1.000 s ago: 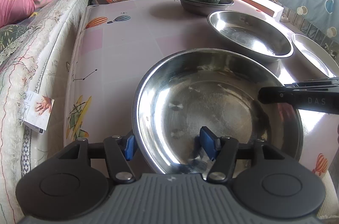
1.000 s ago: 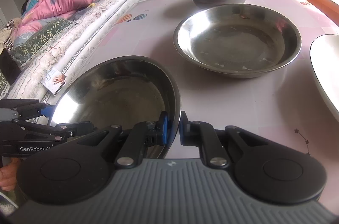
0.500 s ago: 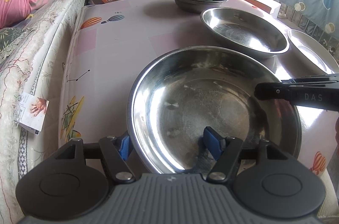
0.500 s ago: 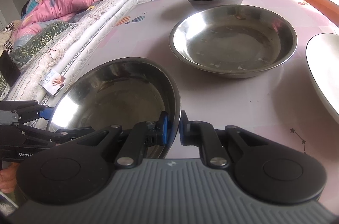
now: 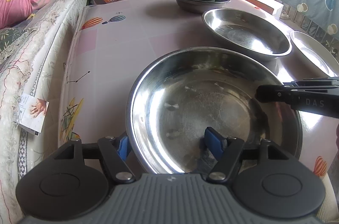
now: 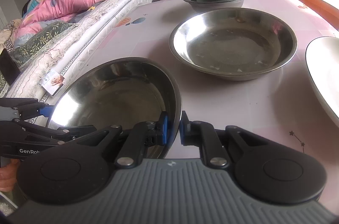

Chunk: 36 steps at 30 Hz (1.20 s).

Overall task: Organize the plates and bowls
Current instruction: 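Carry the held steel plate with both grippers toward the other steel plate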

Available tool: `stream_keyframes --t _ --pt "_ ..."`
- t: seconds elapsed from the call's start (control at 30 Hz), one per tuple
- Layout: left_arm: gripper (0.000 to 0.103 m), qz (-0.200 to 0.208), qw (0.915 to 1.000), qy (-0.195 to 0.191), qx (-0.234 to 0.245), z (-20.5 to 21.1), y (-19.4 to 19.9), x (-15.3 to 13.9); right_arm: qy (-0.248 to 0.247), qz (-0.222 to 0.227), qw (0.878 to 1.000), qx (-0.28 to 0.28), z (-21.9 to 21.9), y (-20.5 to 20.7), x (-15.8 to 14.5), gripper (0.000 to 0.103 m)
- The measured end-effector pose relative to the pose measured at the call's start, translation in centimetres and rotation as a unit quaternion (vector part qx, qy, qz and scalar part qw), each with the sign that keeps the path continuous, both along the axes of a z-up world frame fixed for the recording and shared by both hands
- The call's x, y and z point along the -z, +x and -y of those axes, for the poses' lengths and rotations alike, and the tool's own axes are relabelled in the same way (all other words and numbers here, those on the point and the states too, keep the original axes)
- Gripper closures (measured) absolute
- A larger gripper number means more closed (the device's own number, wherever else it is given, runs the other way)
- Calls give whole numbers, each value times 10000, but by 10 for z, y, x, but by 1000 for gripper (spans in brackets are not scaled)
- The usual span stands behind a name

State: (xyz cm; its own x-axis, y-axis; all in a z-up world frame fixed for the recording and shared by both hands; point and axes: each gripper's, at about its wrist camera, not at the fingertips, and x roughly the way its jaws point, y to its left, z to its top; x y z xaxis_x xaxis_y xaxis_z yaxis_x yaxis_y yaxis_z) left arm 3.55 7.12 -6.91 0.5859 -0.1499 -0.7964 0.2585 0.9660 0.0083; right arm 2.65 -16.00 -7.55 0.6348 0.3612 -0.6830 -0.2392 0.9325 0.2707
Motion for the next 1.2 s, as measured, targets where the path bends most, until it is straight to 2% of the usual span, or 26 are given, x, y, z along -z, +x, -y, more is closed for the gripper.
stream_keyframes --t 1.2 --pt "32 113 9999 -37 -39 -1 -7 -10 -60 88 9999 -4 -2 -3 -7 92"
